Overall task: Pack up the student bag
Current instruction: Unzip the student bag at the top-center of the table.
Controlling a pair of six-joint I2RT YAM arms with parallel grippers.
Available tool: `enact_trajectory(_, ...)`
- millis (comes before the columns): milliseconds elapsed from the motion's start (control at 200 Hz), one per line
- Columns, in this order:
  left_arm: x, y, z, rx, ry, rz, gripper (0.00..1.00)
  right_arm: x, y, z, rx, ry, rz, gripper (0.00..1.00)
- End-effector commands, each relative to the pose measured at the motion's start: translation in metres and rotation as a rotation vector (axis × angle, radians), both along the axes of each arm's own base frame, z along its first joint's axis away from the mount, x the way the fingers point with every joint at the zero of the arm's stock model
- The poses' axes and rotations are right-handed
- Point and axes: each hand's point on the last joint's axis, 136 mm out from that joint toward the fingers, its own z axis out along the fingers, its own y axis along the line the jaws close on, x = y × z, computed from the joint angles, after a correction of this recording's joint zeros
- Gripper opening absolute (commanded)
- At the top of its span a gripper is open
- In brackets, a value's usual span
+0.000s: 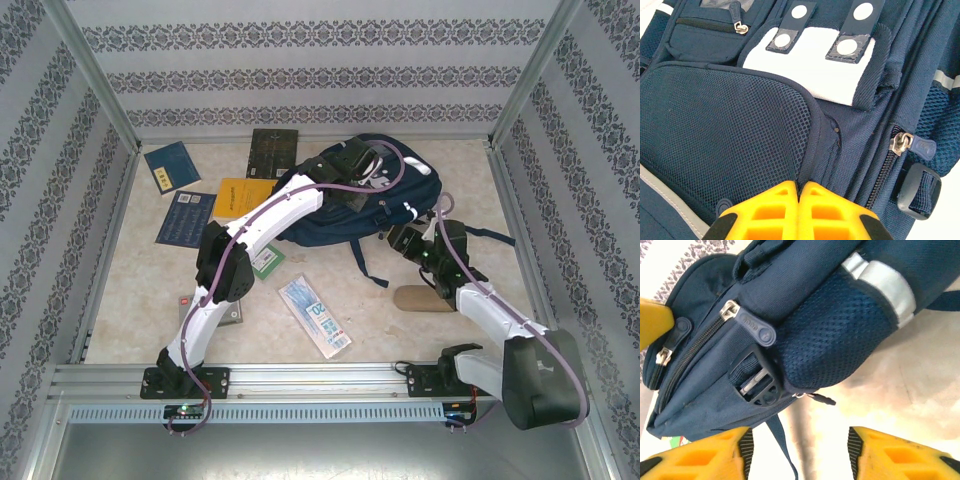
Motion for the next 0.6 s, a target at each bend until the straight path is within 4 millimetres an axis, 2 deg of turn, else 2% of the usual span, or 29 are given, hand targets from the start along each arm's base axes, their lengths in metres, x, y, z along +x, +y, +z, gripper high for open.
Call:
enact_trajectory(0,0.015,0.017,0.019,-0.02,-0.047,0.067,0.0,0.004,-0.001,0.0,0.172,0.098,-0.056,0.66)
enact_trajectory(80,0.014,0.016,0.019,-0.024,-0.046,0.06,0.0,0.014,-0.004,0.001,0.247,0.139,-0.097,0.76)
enact_trajectory(215,0.012,0.016,0.022,-0.032,-0.045,0.047,0.0,0.035,-0.006,0.005,0.334,0.162,-0.143,0.81)
enact_trajectory(385,0.009,0.016,0.023,-0.034,-0.047,0.032,0.0,0.06,-0.012,0.007,0.387,0.16,-0.181,0.81)
enact_trajectory(495,0.007,0.016,0.026,-0.038,-0.052,0.023,0.0,0.071,-0.017,0.002,0.402,0.158,-0.194,0.77)
enact_trajectory(594,0.007,0.017,0.03,-0.038,-0.061,0.017,0.0,0.079,-0.013,-0.008,0.448,0.184,-0.173,0.76)
